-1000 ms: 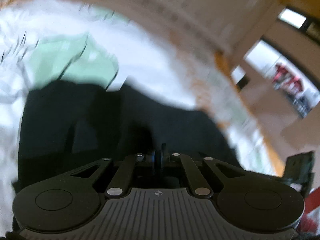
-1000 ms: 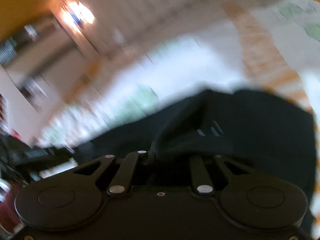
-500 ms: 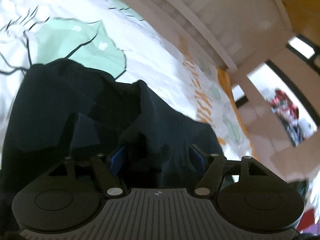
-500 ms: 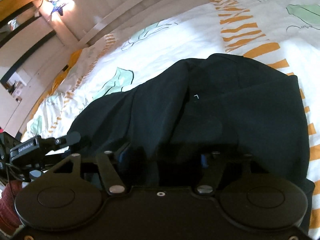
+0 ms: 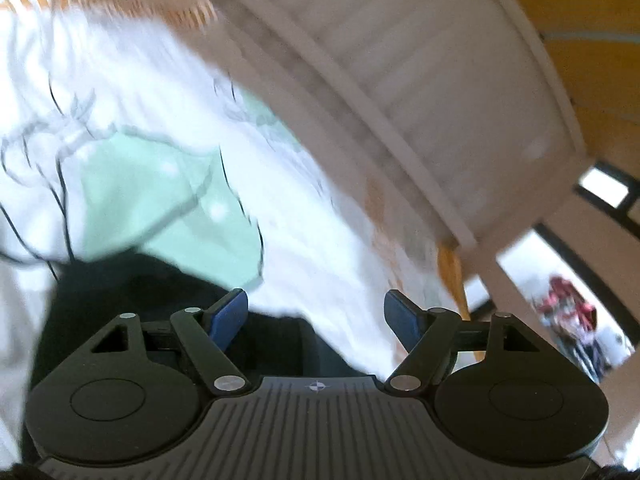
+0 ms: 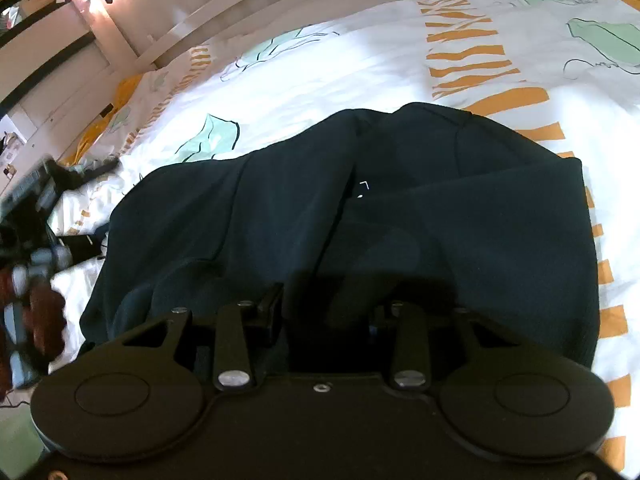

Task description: Fold large clothes

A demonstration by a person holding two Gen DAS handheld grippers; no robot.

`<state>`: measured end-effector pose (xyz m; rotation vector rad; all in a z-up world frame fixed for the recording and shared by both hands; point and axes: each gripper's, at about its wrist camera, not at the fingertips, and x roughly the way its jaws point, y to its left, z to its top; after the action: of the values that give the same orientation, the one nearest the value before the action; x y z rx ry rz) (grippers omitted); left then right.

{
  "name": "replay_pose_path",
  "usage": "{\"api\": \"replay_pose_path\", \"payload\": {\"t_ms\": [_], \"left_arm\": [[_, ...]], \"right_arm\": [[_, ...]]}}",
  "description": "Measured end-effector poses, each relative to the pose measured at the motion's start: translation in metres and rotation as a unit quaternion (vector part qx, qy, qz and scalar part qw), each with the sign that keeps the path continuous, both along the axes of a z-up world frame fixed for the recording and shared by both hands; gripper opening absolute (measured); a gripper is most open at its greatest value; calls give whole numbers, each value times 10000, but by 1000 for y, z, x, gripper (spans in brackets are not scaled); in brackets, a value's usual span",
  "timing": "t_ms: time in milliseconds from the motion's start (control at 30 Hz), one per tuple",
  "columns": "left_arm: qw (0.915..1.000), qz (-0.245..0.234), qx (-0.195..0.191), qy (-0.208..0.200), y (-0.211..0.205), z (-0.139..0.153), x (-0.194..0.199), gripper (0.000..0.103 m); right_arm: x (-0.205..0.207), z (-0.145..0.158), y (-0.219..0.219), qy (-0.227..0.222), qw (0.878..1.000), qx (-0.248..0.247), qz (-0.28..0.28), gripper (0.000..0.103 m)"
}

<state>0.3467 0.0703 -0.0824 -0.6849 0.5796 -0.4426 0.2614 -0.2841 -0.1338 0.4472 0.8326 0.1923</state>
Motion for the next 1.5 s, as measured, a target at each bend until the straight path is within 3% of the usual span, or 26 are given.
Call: {"api": "replay_pose_path", "payload": {"t_ms": [100, 167, 267, 367, 533, 600, 733, 800, 867, 1067, 1200, 1300, 1433, 1500], "left_arm": [[9980, -45, 564, -266, -6, 16, -14, 75], [9914, -337, 1146, -542, -21, 25, -30, 75], [9777, -984, 1704, -728, -53, 26, -49, 76], [9645, -1571, 2029, -620, -79, 9, -68, 76], [9424, -1958, 2711, -78, -103, -33, -81, 76], [9404, -1927, 2792, -228, -103, -38, -87, 76], [9418, -1893, 2770, -223, -99, -36, -87, 76], [9427, -1864, 2756, -238, -98, -37, -87, 76], [9428, -1826, 2779, -258, -99, -38, -87, 76], [9426, -1588, 2920, -331, -104, -24, -98, 77], [9356, -1236, 3260, -555, -99, -20, -109, 78], [9383, -1064, 3274, -328, -94, -26, -99, 78], [9343, -881, 3453, -117, -91, -37, -77, 82], [9362, -854, 3409, -21, -90, -40, -68, 86]], "right_arm": [[-1, -1, -2, -16, 10000, 75, -12, 45], [0, -1, -3, -41, 10000, 73, -3, 46], [-1, -1, -2, -86, 9999, 76, -5, 47], [-2, 0, -2, -99, 9999, 84, -17, 48], [1, 2, -3, -111, 9999, 125, 4, 56], [4, 9, -5, -272, 9996, 104, -3, 57], [3, 34, -27, -1216, 9903, 391, -550, 58], [8, 35, -45, -1128, 9857, 602, -1096, 60], [10, 35, -50, -799, 9867, 225, -1399, 61], [-12, 47, 5, -1118, 9889, -899, -386, 60], [-24, 44, 44, -1240, 9831, -1340, 101, 60], [-23, 35, 66, -1197, 9772, -1698, 434, 62], [4, 10, 78, -722, 9651, -2483, 415, 63], [14, -2, 70, -657, 9665, -2471, 205, 73]]}}
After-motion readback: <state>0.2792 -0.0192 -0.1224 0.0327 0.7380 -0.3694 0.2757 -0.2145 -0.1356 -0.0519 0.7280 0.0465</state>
